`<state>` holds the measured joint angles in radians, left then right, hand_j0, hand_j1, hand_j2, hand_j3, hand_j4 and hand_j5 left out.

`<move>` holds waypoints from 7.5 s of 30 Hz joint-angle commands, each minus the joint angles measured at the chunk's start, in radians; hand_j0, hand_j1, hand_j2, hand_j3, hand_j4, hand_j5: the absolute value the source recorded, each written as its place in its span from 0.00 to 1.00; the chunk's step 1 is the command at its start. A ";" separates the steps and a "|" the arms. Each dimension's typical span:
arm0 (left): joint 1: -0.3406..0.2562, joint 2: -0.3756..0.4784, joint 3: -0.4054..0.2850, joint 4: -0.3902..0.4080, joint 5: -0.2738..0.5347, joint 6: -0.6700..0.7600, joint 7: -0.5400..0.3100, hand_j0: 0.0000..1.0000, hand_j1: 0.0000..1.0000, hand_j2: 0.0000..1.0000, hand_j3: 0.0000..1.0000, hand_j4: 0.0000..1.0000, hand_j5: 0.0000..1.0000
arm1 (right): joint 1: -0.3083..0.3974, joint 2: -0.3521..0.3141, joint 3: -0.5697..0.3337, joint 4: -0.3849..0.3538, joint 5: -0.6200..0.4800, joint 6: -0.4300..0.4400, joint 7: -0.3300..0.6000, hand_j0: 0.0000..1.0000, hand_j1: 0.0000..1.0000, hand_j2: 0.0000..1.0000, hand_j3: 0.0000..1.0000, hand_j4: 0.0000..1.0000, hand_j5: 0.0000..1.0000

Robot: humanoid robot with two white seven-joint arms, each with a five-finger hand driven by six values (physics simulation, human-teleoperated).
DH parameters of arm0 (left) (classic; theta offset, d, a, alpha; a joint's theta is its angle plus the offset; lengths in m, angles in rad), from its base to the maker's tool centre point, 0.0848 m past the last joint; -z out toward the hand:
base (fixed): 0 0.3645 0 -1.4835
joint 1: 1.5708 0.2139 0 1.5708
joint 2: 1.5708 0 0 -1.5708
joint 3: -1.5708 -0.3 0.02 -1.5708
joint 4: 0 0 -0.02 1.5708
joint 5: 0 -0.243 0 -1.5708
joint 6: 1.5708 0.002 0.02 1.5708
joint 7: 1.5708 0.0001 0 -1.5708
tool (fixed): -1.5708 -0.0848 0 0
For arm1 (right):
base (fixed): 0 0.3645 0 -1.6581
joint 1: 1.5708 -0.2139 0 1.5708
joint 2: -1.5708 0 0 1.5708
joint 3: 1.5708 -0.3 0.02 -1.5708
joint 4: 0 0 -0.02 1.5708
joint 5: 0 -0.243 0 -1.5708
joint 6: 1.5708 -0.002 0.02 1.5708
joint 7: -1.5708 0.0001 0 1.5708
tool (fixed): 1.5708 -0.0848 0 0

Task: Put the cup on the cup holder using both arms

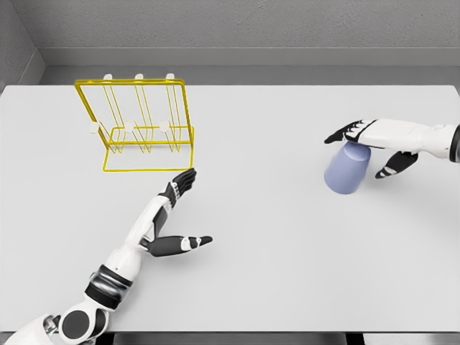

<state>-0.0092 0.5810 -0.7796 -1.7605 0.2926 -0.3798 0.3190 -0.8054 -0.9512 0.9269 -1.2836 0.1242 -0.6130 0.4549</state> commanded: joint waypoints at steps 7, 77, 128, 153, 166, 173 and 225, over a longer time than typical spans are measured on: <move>0.000 0.002 0.000 -0.002 0.025 -0.002 0.002 1.00 1.00 1.00 1.00 1.00 1.00 | -0.001 0.015 0.000 0.003 -0.006 0.002 0.018 0.96 0.96 0.96 0.96 0.96 0.96; 0.002 -0.015 0.016 -0.002 0.023 -0.007 -0.005 1.00 1.00 1.00 1.00 1.00 1.00 | -0.044 0.034 -0.042 -0.068 -0.055 0.002 0.015 0.59 0.59 0.59 0.59 0.59 0.59; 0.005 -0.012 0.019 -0.002 0.023 -0.005 0.003 1.00 1.00 1.00 1.00 1.00 1.00 | -0.044 0.092 -0.045 -0.152 -0.054 0.002 -0.021 0.59 0.59 0.59 0.59 0.59 0.59; 0.011 -0.013 0.023 -0.002 0.023 -0.004 0.003 1.00 1.00 1.00 1.00 1.00 1.00 | -0.044 0.135 -0.045 -0.181 -0.055 0.002 -0.022 0.59 0.59 0.59 0.59 0.59 0.59; 0.011 -0.012 0.023 -0.002 0.023 -0.004 0.003 1.00 1.00 1.00 1.00 1.00 1.00 | -0.043 0.178 -0.037 -0.188 -0.054 0.002 -0.021 0.59 0.59 0.59 0.59 0.59 0.59; 0.011 -0.012 0.023 -0.002 0.023 -0.002 0.005 1.00 1.00 1.00 1.00 1.00 1.00 | -0.043 0.192 -0.034 -0.194 -0.054 0.002 -0.021 0.59 0.59 0.59 0.59 0.59 0.59; -0.017 -0.139 0.045 0.004 0.010 0.160 0.005 1.00 1.00 1.00 1.00 1.00 1.00 | -0.014 -0.110 -0.115 -0.183 0.015 0.002 0.016 1.00 1.00 1.00 1.00 1.00 1.00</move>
<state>-0.0276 0.4690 -0.7343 -1.7564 0.3058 -0.2483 0.3235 -0.8084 -1.0554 0.8237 -1.4637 0.1501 -0.6135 0.4715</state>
